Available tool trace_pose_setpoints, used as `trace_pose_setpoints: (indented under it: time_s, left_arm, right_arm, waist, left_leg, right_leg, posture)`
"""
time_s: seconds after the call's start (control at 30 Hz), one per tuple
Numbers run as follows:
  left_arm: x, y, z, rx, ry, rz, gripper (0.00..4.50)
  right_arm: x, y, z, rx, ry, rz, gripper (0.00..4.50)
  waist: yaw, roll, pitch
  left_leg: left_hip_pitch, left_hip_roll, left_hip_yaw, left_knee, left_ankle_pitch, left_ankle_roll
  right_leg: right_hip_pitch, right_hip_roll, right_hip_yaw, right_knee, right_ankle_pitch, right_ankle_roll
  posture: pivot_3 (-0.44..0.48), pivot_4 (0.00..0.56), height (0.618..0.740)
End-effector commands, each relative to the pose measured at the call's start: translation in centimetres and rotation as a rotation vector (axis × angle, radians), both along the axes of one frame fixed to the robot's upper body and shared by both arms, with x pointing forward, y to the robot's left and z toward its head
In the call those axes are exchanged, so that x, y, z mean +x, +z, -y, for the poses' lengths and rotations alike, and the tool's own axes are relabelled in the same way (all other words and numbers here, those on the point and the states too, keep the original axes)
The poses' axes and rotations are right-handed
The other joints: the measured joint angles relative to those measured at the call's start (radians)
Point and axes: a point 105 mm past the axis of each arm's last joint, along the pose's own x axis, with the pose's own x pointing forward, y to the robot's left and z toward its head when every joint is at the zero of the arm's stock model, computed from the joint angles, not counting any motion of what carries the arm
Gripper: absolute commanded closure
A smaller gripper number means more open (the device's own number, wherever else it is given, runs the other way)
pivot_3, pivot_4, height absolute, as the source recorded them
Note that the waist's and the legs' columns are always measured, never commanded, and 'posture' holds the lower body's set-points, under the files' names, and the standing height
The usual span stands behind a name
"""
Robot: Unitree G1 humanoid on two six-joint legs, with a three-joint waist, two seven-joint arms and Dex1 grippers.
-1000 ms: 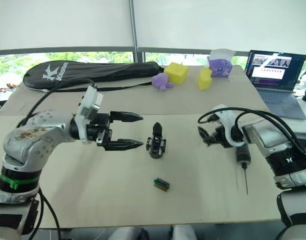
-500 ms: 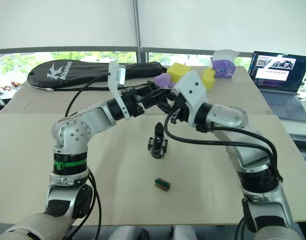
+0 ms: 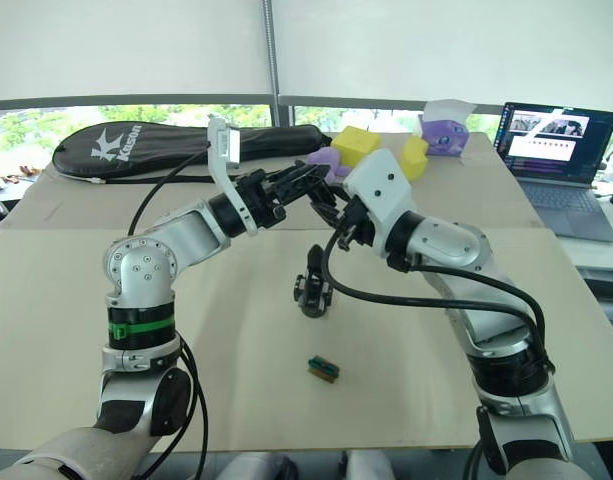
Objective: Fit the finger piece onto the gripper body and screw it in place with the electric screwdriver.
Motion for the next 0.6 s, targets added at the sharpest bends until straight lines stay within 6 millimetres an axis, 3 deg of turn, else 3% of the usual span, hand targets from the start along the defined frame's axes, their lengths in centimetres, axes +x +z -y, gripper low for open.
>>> trace_pose_setpoints:
  time_s: [0.03,0.1,0.2,0.47,0.5,0.6]
  left_arm:
    - [-0.3,1.2,-0.2,-0.030,0.009,0.058,2.24]
    - [-0.3,1.1,-0.1,-0.034,0.009,0.055,2.96]
    - [-0.3,1.1,-0.2,-0.046,0.007,0.049,4.40]
    - [-0.2,1.4,0.0,0.000,-0.028,0.092,4.49]
    - [-0.2,1.4,0.0,0.013,-0.037,0.101,4.49]
    - [-0.7,1.2,-0.1,0.122,-0.134,0.172,4.49]
  right_arm:
    - [-0.5,1.7,0.1,0.021,0.000,0.080,3.41]
    - [-0.6,1.7,0.1,0.020,-0.001,0.082,3.41]
    - [-0.6,1.7,0.1,0.015,-0.004,0.083,3.41]
    - [-0.9,2.0,0.5,-0.003,-0.018,0.106,3.41]
    - [-1.0,2.1,0.6,-0.002,-0.012,0.104,2.38]
    - [-2.3,2.5,0.7,-0.011,0.103,0.029,1.39]
  waist:
    - [0.000,0.000,0.000]
    - [0.000,0.000,0.000]
    - [-0.001,0.000,0.000]
    - [-0.003,0.000,0.000]
    - [-0.004,0.000,0.000]
    - [-0.006,0.000,0.000]
  left_leg:
    - [0.000,0.000,0.000,0.000,0.000,0.000]
    - [0.000,0.000,0.000,0.000,0.000,0.000]
    - [0.000,0.000,0.000,0.000,0.000,0.000]
    - [0.001,0.000,0.000,-0.001,0.000,0.000]
    - [0.001,0.000,0.000,-0.001,0.000,0.000]
    - [0.001,0.000,0.001,-0.002,0.000,0.000]
  right_leg:
    - [0.000,0.000,0.000,0.000,0.000,0.000]
    - [0.000,0.000,0.000,0.000,0.000,0.000]
    - [0.000,0.000,0.000,0.000,0.000,0.000]
    - [0.000,0.000,0.000,0.000,0.000,0.000]
    - [0.000,0.000,0.000,0.000,0.000,0.000]
    - [0.000,0.001,0.000,0.000,0.000,0.000]
  posture:
    - [0.000,0.150,0.740]
    - [0.000,0.150,0.740]
    - [0.000,0.150,0.740]
    - [0.000,0.150,0.740]
    - [0.000,0.150,0.740]
    - [0.000,0.150,0.740]
